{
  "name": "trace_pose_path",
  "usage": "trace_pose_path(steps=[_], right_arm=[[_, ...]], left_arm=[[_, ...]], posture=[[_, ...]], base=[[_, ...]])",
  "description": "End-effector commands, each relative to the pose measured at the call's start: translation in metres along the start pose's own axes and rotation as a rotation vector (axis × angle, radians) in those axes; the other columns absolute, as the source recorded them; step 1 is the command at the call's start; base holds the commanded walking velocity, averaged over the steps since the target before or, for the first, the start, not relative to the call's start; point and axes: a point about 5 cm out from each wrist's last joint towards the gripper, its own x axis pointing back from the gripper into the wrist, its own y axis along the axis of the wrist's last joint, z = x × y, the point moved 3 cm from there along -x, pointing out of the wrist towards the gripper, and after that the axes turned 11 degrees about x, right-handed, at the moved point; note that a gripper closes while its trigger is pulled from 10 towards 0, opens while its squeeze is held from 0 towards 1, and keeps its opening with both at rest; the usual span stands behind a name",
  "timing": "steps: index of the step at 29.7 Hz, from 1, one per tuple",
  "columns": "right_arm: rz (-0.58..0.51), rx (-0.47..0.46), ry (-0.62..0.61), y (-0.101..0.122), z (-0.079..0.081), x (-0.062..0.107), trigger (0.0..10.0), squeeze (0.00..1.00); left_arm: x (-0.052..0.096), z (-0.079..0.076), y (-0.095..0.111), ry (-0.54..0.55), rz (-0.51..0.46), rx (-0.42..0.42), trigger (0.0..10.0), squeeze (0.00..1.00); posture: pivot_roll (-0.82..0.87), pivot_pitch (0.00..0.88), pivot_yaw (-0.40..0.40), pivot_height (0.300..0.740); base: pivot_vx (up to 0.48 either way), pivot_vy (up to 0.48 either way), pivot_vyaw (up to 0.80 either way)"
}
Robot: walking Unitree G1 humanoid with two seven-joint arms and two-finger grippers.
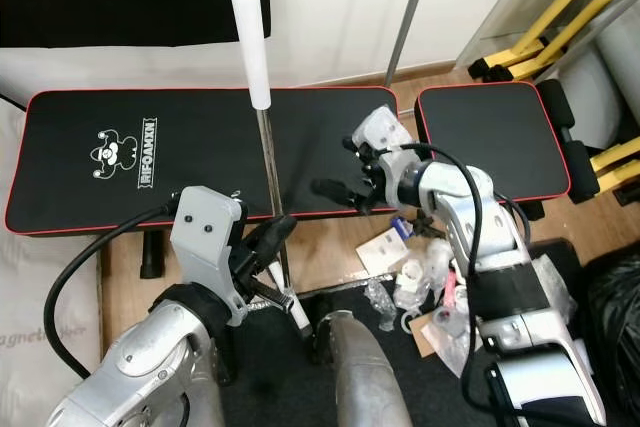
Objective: Sweep floor
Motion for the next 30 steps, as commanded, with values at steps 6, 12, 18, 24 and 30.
trace_pose_path(steps=[6,12,18,24,30], right_arm=[[0.051,-0.051,-0.301,-0.012,-0.016,0.027,10.0,0.0],[0.033,-0.114,-0.549,-0.016,-0.014,0.041,10.0,0.0],[0.076,-0.156,-0.507,-0.025,0.014,0.046,10.0,0.0],[0.092,-0.188,-0.502,-0.029,0.022,0.048,10.0,0.0],[0.117,-0.203,-0.469,-0.036,0.039,0.048,10.0,0.0]], left_arm=[[0.0,-0.006,-0.011,-0.073,0.047,0.048,10.0,0.0],[-0.002,-0.001,-0.014,-0.072,0.046,0.059,10.0,0.0],[-0.004,0.004,-0.016,-0.062,0.045,0.06,10.0,0.0],[-0.007,0.018,-0.017,0.018,0.023,0.079,10.0,0.0],[0.002,0.057,-0.03,0.23,0.054,0.098,10.0,0.0]], posture=[[-0.02,0.39,-0.234,0.74],[-0.03,0.367,-0.232,0.74],[-0.03,0.352,-0.232,0.74],[-0.04,0.324,-0.239,0.74],[-0.03,0.281,-0.253,0.74]], base=[[0.0,-0.041,0.0],[0.24,-0.352,0.0],[0.279,-0.356,0.0],[0.0,-0.137,0.0],[0.0,0.0,0.0]])
